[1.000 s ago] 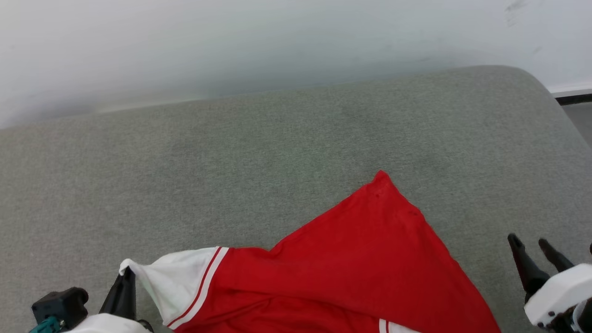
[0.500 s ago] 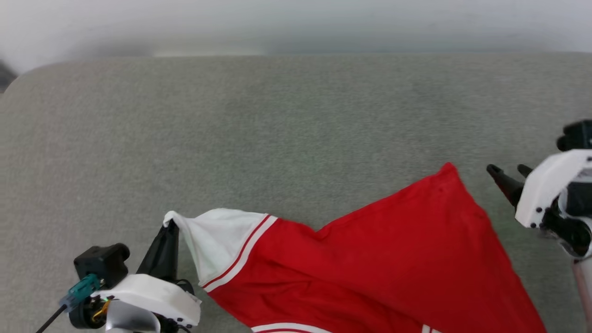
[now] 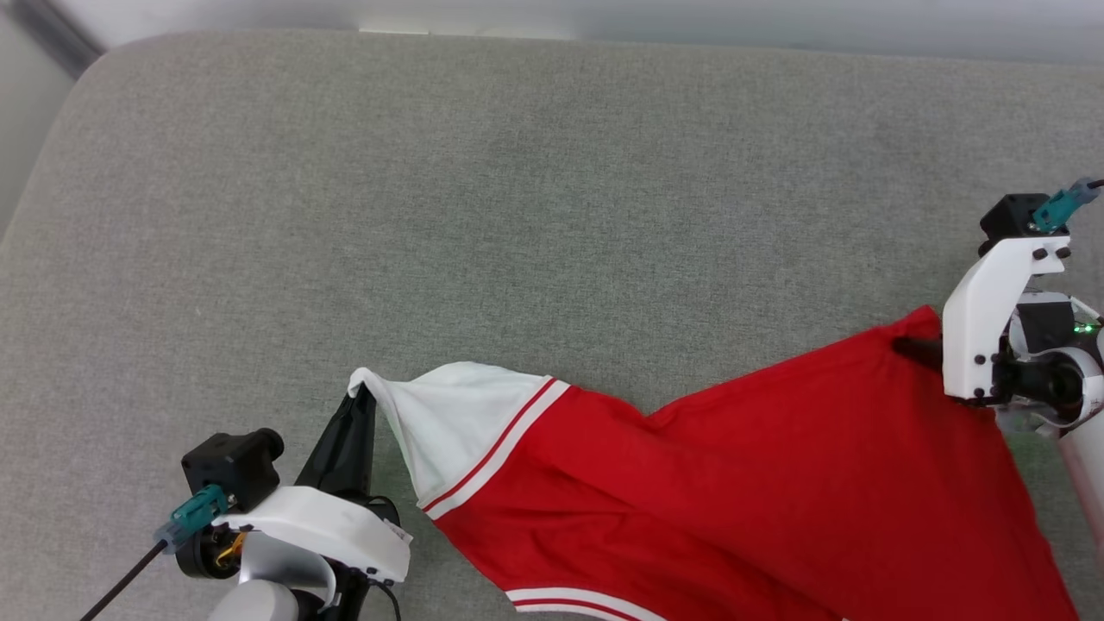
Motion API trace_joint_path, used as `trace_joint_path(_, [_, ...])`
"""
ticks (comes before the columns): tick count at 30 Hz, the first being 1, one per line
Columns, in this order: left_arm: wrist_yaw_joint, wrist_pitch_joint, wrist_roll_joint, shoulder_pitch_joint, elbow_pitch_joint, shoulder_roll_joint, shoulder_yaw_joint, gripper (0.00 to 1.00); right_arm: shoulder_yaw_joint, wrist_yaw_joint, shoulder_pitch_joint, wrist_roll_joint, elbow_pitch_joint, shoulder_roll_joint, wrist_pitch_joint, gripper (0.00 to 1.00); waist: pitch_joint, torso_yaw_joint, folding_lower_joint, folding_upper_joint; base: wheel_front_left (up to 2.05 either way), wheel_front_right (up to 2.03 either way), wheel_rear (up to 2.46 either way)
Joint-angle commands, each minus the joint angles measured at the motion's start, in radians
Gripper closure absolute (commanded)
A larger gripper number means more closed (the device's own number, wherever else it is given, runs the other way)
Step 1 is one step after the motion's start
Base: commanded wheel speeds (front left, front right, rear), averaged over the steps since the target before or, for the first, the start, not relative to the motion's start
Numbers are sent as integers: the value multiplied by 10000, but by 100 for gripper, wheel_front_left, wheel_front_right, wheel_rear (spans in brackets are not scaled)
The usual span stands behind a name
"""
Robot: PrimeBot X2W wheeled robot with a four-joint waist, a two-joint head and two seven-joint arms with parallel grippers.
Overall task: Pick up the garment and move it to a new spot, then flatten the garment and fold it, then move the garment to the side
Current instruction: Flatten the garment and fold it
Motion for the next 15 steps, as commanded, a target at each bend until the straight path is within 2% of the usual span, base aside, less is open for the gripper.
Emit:
trace_joint_path(1, [-20, -47, -20, -115, 23, 0, 38, 100, 445, 14, 689, 129, 522, 476, 160, 100, -59, -48, -1, 0, 0, 0, 0])
trace_joint_path(5, [-103, -50, 10, -265, 170, 191, 116, 100, 621, 17, 323, 227, 389, 303, -458, 100, -434, -234, -1, 0, 0, 0, 0])
trace_joint_path(9, [-132, 64, 185, -638, 209, 625, 271, 100, 739, 6, -173, 40, 176, 115, -1453, 100, -975, -561, -1, 0, 0, 0, 0])
trace_joint_path(15, [-416, 365, 212, -1981, 584, 1200, 629, 100, 671, 3, -688, -259, 395, 346, -2528, 100, -1731, -1258, -1, 0, 0, 0, 0])
